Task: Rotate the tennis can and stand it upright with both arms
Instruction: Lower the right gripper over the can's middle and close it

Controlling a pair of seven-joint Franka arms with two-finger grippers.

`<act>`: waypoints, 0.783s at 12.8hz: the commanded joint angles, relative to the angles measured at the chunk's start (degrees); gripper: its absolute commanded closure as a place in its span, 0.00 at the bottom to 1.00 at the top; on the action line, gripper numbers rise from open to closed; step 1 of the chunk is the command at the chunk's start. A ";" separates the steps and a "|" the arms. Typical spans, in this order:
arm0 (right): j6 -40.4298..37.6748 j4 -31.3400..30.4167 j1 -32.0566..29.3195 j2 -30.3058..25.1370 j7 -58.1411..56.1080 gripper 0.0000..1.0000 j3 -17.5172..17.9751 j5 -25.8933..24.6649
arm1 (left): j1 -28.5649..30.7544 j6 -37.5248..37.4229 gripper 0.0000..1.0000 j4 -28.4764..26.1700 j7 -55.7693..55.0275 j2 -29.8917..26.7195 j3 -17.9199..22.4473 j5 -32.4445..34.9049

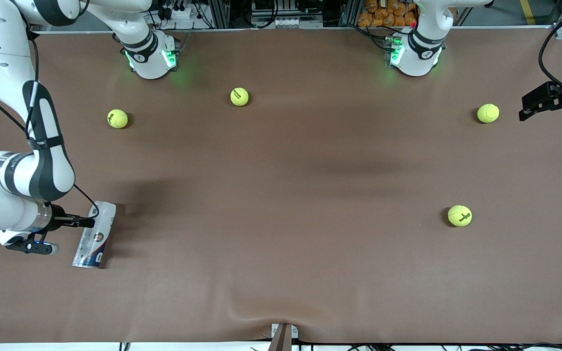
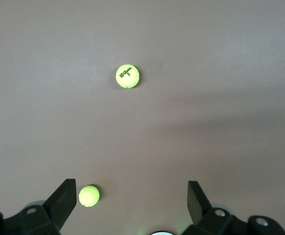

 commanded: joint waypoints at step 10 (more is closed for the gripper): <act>1.63 1.16 -0.22 4.07 -0.39 0.00 0.97 -0.11 | 0.19 -0.31 0.00 0.27 -0.51 -0.35 -0.19 -0.70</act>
